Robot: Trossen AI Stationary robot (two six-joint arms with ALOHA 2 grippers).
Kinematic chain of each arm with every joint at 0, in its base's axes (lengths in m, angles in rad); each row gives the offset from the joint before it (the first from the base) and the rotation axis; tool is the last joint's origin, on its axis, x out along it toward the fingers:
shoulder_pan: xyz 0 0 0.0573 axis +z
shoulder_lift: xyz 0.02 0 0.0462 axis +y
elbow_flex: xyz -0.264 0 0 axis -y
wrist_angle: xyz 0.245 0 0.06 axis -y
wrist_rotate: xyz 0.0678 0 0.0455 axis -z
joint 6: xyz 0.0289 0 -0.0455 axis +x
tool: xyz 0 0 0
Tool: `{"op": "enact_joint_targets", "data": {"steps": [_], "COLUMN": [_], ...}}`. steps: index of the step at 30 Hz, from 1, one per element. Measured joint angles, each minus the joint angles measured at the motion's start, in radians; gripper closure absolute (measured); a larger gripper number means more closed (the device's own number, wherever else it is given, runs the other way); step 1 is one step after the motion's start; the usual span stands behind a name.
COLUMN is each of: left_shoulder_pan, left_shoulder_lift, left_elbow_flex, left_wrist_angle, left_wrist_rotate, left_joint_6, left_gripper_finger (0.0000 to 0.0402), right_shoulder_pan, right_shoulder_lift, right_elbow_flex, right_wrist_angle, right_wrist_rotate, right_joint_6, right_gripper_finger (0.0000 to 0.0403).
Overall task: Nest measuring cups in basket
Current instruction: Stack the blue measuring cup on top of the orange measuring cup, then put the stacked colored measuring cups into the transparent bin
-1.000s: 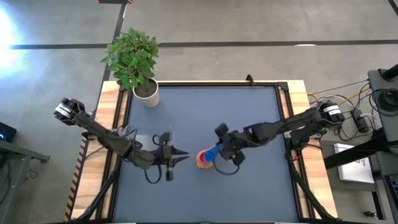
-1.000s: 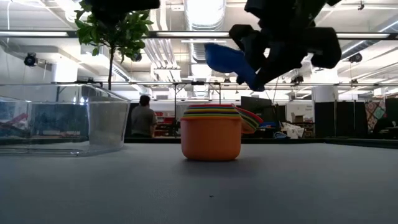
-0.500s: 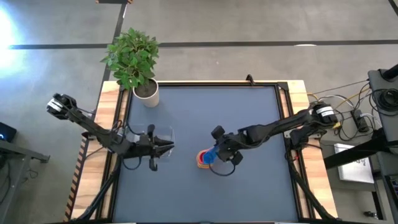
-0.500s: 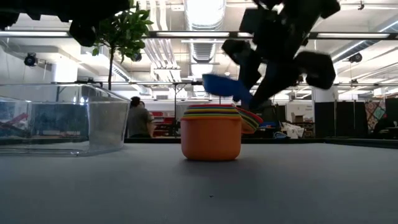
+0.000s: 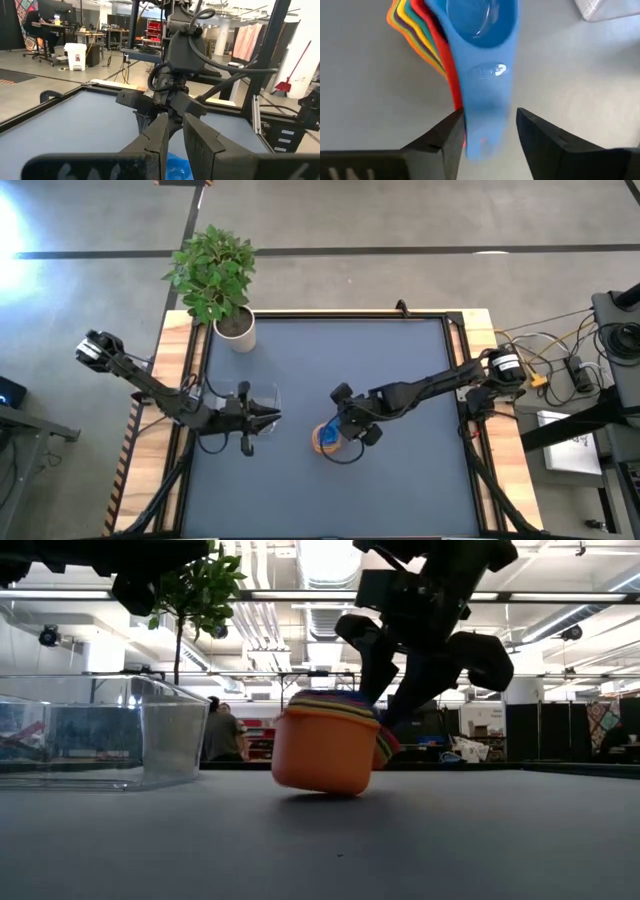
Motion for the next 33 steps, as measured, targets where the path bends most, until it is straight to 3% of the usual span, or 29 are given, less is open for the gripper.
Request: {"op": "enact_joint_targets", "data": {"steps": [10, 13, 16, 33], "left_shoulder_pan": [0.000, 0.000, 0.000, 0.002], "left_shoulder_lift": [0.000, 0.000, 0.003, 0.014], "left_elbow_flex": [0.000, 0.000, 0.000, -0.001], "left_wrist_angle": [-0.009, -0.010, -0.010, -0.010], "left_wrist_rotate": [0.000, 0.001, 0.001, -0.001], "left_joint_6": [-0.004, -0.004, -0.004, -0.004], "left_gripper_finger": [0.0361, 0.0361, 0.0361, 0.0361], "right_shoulder_pan": [0.000, -0.010, -0.029, -0.052], "right_shoulder_lift": [-0.014, -0.014, -0.014, 0.059], "right_elbow_flex": [0.023, 0.031, 0.034, 0.034], "right_wrist_angle": [-0.030, -0.042, -0.040, -0.011], "right_wrist_rotate": [-0.013, -0.076, -0.130, -0.165], "right_joint_6": [0.036, 0.109, 0.157, 0.117], "right_gripper_finger": [0.0168, 0.0154, 0.0145, 0.0129]}}
